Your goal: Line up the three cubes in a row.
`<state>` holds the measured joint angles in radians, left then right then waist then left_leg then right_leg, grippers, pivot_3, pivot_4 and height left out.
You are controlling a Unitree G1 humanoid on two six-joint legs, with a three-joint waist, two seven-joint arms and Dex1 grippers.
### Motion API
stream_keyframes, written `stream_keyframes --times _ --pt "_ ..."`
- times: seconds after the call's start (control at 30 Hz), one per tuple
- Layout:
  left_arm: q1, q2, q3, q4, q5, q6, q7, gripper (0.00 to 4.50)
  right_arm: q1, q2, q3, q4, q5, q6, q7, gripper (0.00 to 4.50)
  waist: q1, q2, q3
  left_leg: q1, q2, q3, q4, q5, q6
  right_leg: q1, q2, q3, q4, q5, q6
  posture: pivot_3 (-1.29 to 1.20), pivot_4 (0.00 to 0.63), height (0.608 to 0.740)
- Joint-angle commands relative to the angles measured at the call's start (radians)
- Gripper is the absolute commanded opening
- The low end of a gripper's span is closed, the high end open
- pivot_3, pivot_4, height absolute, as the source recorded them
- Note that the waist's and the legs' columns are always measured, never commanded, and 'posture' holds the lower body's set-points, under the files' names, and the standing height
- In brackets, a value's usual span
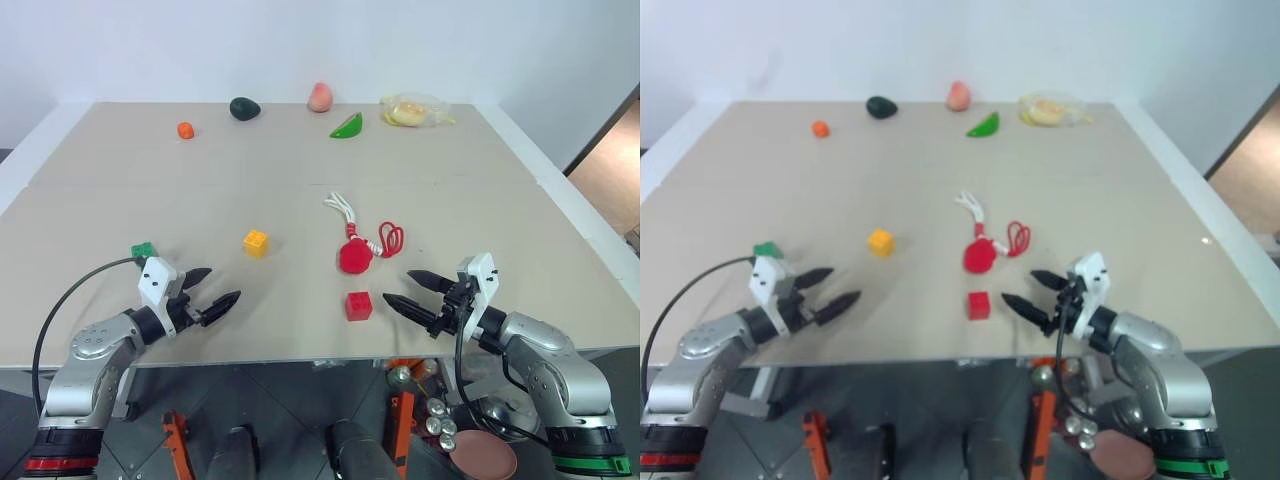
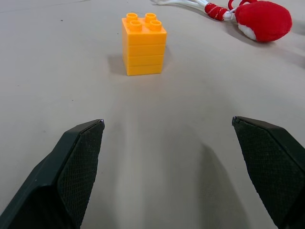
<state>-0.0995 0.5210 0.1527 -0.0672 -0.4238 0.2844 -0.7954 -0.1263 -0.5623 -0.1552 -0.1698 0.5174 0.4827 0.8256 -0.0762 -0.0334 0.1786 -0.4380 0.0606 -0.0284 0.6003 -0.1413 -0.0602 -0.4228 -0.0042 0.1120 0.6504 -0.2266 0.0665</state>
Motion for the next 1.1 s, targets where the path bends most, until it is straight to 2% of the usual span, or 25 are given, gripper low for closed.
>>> stream_keyframes --times 0.03,0.2,0.27,0.43,0.73,0.93,1.1 --pt "-0.069 0.039 0.021 -0.064 -0.062 0.022 -0.054 4.44 -0.057 -0.043 -0.024 -0.042 0.033 0.009 0.030 4.50 0.000 0.000 0.000 0.000 0.000 0.000 0.000 0.000 0.000 0.000 0.000 0.000 0.000 0.000 0.000 0.00 0.150 0.740" --pt "-0.154 0.113 -0.023 -0.091 -0.092 0.041 -0.187 4.44 -0.191 -0.096 -0.020 0.035 0.016 0.001 0.063 4.50 0.000 0.001 0.002 0.000 0.000 0.000 0.001 0.002 0.001 0.000 0.000 0.000 0.000 0.003 0.001 0.00 0.150 0.740" --pt "-0.166 0.124 -0.051 -0.094 -0.071 0.018 -0.218 4.44 -0.239 -0.102 -0.002 0.074 -0.008 -0.014 0.065 4.50 -0.002 0.001 0.002 0.003 0.000 0.000 0.001 0.002 0.001 0.003 0.000 0.000 0.000 0.002 0.001 0.00 0.150 0.740" --pt "-0.200 0.132 -0.117 -0.092 -0.034 -0.027 -0.279 4.44 -0.373 -0.089 0.089 0.191 -0.105 -0.073 0.082 4.50 -0.002 0.002 0.002 -0.001 0.000 0.001 0.000 0.002 0.001 -0.001 0.000 0.000 0.000 0.002 0.001 0.00 0.150 0.740" --pt "-0.223 0.113 -0.171 -0.088 -0.004 -0.082 -0.319 4.44 -0.597 -0.015 0.264 0.513 -0.263 -0.214 0.187 4.50 -0.002 0.002 0.002 -0.001 0.000 0.001 0.000 0.002 0.001 -0.001 0.000 0.001 0.000 0.002 0.001 0.00 0.150 0.740" --pt "-0.199 0.105 -0.177 -0.099 0.006 -0.101 -0.304 4.44 -0.678 0.014 0.308 0.685 -0.328 -0.280 0.255 4.50 -0.001 0.002 0.002 -0.001 0.000 0.001 0.000 0.002 0.001 -0.001 0.001 0.000 0.000 0.001 0.003 0.00 0.150 0.740" --pt "-0.179 0.100 -0.170 -0.118 0.006 -0.104 -0.289 4.44 -0.689 0.031 0.350 0.768 -0.386 -0.300 0.292 4.50 -0.001 0.003 0.003 -0.001 0.000 0.000 0.000 0.002 0.001 0.000 0.001 0.000 0.001 0.001 0.003 0.00 0.150 0.740"
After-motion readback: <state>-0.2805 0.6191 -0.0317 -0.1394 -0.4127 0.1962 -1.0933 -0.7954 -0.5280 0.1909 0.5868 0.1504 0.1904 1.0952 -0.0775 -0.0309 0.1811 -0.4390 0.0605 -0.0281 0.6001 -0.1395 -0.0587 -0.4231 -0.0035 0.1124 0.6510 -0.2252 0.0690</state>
